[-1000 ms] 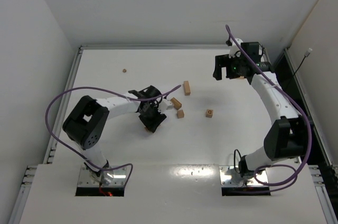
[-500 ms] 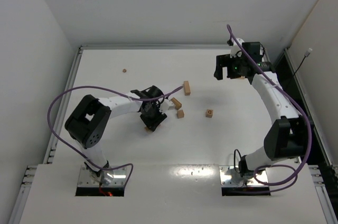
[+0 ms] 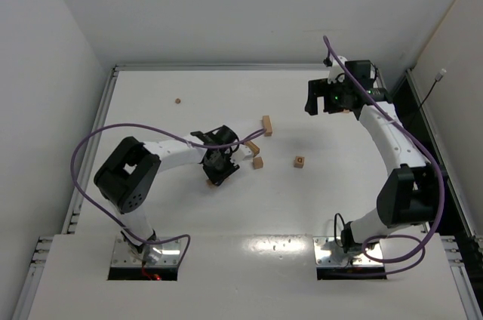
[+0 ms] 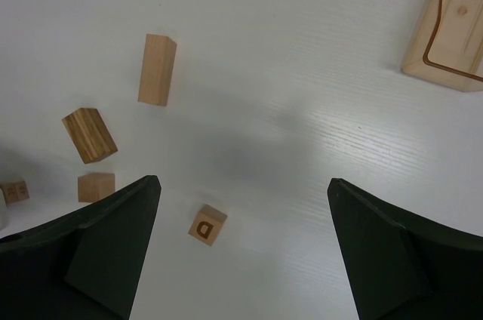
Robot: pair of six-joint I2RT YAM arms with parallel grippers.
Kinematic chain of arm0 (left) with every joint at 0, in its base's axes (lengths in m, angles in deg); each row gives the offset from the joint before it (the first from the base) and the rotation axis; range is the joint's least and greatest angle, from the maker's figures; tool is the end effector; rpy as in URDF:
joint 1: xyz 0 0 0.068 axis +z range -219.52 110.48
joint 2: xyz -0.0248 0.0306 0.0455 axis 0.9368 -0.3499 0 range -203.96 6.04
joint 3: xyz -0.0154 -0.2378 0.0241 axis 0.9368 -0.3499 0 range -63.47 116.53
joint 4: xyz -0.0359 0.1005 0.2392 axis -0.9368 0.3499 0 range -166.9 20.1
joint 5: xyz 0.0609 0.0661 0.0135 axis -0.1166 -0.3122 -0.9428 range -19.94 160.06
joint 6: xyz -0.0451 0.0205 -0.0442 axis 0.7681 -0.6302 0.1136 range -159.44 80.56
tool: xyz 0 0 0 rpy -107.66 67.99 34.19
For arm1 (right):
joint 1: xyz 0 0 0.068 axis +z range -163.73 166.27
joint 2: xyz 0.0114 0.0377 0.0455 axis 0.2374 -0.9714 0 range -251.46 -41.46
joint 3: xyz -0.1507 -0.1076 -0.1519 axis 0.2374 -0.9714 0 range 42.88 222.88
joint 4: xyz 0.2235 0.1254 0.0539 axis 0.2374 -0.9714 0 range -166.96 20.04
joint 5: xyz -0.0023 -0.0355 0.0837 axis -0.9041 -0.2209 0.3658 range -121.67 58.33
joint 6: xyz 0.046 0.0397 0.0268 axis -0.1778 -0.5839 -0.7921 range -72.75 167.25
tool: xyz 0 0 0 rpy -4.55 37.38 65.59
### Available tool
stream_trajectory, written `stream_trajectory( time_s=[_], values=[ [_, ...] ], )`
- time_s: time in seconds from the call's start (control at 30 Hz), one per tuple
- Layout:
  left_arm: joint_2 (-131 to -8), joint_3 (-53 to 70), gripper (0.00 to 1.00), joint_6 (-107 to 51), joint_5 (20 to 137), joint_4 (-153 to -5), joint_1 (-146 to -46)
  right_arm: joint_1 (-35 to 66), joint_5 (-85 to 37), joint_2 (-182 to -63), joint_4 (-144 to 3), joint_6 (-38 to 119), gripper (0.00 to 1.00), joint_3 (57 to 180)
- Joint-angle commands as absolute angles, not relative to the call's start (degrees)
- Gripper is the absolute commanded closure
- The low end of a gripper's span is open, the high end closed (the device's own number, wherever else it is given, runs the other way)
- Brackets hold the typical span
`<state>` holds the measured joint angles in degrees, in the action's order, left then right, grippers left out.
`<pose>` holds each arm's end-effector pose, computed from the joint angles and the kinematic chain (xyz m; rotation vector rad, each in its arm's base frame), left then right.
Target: Build the wood block tower
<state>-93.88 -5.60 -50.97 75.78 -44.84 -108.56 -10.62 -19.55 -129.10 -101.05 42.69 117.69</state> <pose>0.2425 -0.2034 0.0982 1.2510 2.6015 -0.2358 0.3524 0.0303 0.2597 -0.0760 2.3358 0.3136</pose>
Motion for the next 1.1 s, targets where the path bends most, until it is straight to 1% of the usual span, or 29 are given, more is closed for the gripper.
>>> stream_trajectory(
  time_s=[0.0, 0.17, 0.33, 0.47, 0.53, 0.57, 0.73, 0.8, 0.9, 1.07],
  values=[
    [-97.7, -8.5, 1.0, -51.0, 76.8, -48.7, -109.9, -10.8, -18.5, -128.9, -100.2, 42.2, 0.1, 119.1],
    [-92.6, -6.3, 1.0, -44.9, 75.1, -48.2, -109.3, -10.8, -18.5, -128.9, -100.2, 42.2, 0.1, 119.6],
    [-91.3, 3.5, 1.0, -36.5, 71.4, -45.3, -106.0, -10.8, -18.0, -128.9, -100.2, 40.2, 0.1, 119.1],
    [-92.7, 11.3, 1.0, -30.8, 67.0, -42.8, -106.0, -10.8, -18.0, -128.4, -99.7, 39.7, 0.1, 118.6],
    [-95.4, 14.6, 1.0, -26.4, 62.6, -41.4, -106.0, -10.8, -18.0, -128.4, -99.7, 39.2, 0.1, 118.6],
    [-96.8, 18.9, 1.0, -25.1, 59.0, -40.0, -105.5, -10.8, -18.0, -128.4, -99.7, 39.2, 0.1, 118.6],
    [-105.7, 31.2, 1.0, -18.0, 52.8, -33.7, -104.8, -10.8, -17.4, -128.4, -99.7, 39.2, 0.1, 118.6],
    [-109.5, 35.8, 1.0, -16.6, 53.5, -33.0, -103.4, -10.8, -17.4, -128.4, -99.7, 39.2, 0.1, 118.6],
    [-113.0, 40.7, 1.0, -14.2, 60.1, -32.5, -101.5, -10.8, -17.4, -128.4, -99.7, 39.2, 0.1, 118.6],
    [-118.7, 44.9, 1.0, -12.3, 60.7, -32.0, -101.0, -10.8, -17.4, -128.4, -99.7, 39.2, 0.1, 118.0]
  ],
)
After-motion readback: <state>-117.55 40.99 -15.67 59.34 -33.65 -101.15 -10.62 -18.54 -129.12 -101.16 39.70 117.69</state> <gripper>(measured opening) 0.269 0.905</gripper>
